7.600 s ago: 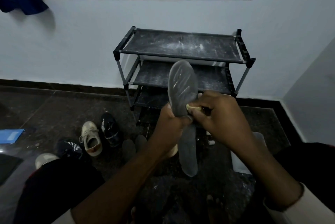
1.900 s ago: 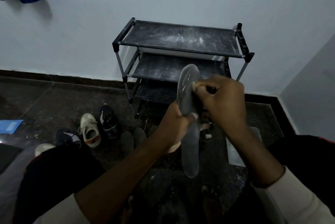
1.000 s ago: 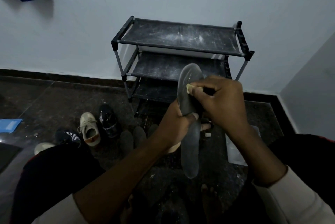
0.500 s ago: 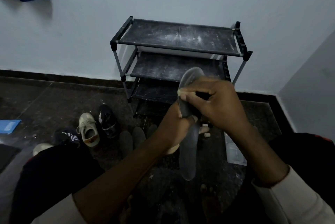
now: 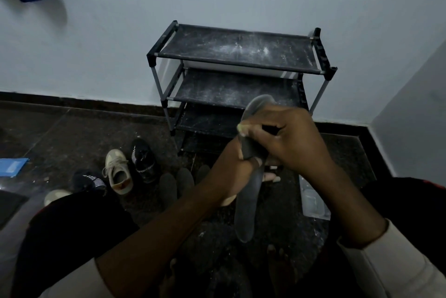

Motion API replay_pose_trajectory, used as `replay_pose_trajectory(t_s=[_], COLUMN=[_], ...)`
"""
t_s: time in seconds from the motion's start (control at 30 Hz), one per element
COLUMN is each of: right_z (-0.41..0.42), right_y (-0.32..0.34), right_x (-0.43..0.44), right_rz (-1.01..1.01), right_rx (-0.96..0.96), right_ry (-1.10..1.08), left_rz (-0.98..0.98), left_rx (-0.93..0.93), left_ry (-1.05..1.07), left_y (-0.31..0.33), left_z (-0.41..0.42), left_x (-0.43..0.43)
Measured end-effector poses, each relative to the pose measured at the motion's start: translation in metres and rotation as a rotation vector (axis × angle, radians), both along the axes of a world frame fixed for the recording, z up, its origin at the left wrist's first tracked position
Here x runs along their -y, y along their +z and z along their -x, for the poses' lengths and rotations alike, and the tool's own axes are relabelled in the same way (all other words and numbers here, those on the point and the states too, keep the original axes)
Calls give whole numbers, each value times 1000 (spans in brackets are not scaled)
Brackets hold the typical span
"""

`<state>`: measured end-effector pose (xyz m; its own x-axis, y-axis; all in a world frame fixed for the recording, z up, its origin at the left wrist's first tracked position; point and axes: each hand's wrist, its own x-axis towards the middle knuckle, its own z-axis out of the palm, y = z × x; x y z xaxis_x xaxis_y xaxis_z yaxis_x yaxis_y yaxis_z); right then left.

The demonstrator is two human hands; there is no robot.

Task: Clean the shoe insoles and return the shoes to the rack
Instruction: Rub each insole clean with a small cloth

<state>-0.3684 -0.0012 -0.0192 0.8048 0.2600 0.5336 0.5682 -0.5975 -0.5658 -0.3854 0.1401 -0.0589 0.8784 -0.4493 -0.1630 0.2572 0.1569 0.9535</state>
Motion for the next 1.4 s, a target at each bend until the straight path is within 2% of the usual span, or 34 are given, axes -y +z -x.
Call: replay_pose_trajectory(t_s=[0.1,0.23,0.3,0.37,0.5,0.73,0.93,1.07,1.2,1.27,1.4], right_z=[-2,4,3,2,3,3,2,7,2,1,11], right_y=[3,4,3,3,2,-1,1,-2,2,3,0], right_x=[2,-1,1,3,3,-2,-4,-14,-4,-8,-20], right_rz=[-45,10,-54,-89,6,23,-71,-16,-66,-98,-62], right_rx=[44,-146,-111,-67,-128,-178,-21,-63,-48,-23,-77], right_ry=[-97,73,4,-57,-11,-30,-220,-123,-211,-229,-130], left_rz=[0,5,-18,23,101,243,169,33,170,159,47], left_rx=[11,23,71,59,10,-54,-23,88,16,16,88], left_ry=[-12,9,15,18,60,39,43,194,95,66,92], left_y=[-2,-2,-2,-2,-7,1,1,-5,-1,-3,-2], left_z=[1,-4,-6,-5,-7,-15,-8,-9,-6,-5,-6], left_x=[-1,-3,-7,-6,-4,-10,-1,9,-3,0,1])
